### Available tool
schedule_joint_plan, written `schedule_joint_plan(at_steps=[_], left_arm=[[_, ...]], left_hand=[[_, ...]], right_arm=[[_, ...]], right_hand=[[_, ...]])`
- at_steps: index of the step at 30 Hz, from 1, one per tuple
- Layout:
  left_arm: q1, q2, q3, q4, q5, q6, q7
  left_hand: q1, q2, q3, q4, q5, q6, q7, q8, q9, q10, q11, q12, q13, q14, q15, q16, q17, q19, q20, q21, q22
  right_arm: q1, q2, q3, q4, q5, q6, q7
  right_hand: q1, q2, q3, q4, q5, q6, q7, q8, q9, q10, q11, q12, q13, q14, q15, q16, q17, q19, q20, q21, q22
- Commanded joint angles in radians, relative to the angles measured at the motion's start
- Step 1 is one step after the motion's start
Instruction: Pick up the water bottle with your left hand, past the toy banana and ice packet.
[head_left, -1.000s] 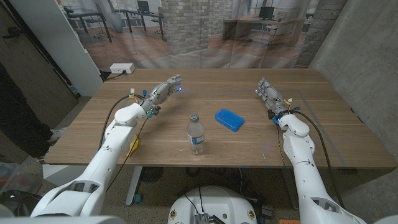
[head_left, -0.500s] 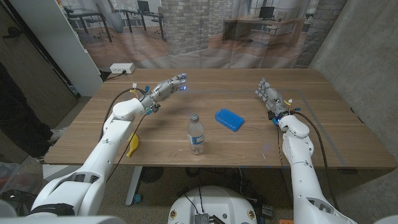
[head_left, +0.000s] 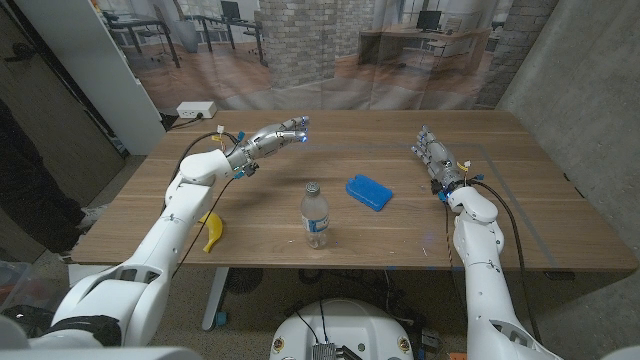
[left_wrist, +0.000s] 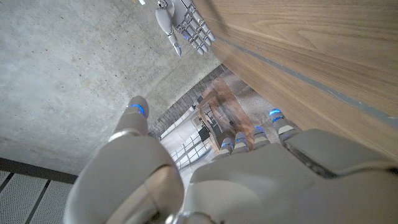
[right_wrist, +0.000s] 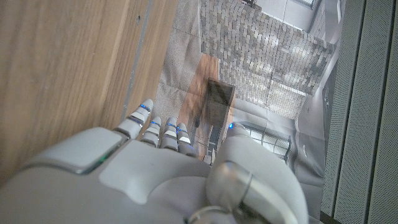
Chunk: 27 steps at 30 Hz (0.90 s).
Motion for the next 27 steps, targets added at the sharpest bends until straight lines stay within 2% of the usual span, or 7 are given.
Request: schedule_joint_plan(at_steps=[1, 20, 27], left_arm=[[-0.026, 0.012, 0.017, -0.018, 0.006, -0.03, -0.076], [-0.041, 0.041, 0.034, -0.065, -0.029, -0.062, -0.204], [-0.016, 0.08, 0.026, -0.119, -0.04, -0.05, -0.25]], left_hand=[[0.021, -0.002, -0.011, 0.0, 0.016, -0.255, 0.021, 0.005, 0.004, -0.144, 0.008, 0.004, 0.004, -0.117, 0.013, -0.002, 0.001, -0.033, 0.009, -0.009, 0.002], [0.074, -0.003, -0.059, 0.004, 0.059, -0.29, 0.038, 0.01, 0.005, -0.177, 0.029, 0.008, 0.009, -0.16, 0.029, -0.002, 0.001, -0.051, 0.008, -0.03, 0.003], [0.083, -0.003, -0.075, 0.008, 0.07, -0.285, 0.041, 0.015, 0.005, -0.179, 0.027, 0.012, 0.01, -0.164, 0.027, 0.001, 0.001, -0.051, 0.003, -0.033, 0.004]], right_arm=[[-0.012, 0.017, 0.009, -0.024, -0.016, -0.003, -0.002], [-0.039, 0.035, 0.0, -0.073, -0.042, -0.021, -0.016], [-0.056, 0.046, -0.016, -0.095, -0.059, -0.027, -0.022]], right_hand=[[-0.006, -0.003, 0.004, 0.007, 0.003, 0.001, 0.01, 0.006, 0.001, -0.002, 0.007, 0.007, 0.002, 0.0, 0.01, 0.009, 0.001, 0.011, 0.003, 0.006, 0.005], [-0.016, -0.004, 0.002, 0.01, 0.003, 0.001, 0.009, 0.006, 0.001, -0.001, 0.007, 0.007, 0.002, -0.001, 0.01, 0.009, 0.002, 0.011, 0.001, 0.006, 0.006], [-0.019, -0.005, 0.002, 0.011, 0.003, 0.001, 0.01, 0.006, 0.001, -0.002, 0.007, 0.006, 0.002, 0.0, 0.01, 0.009, 0.002, 0.011, 0.002, 0.006, 0.006]])
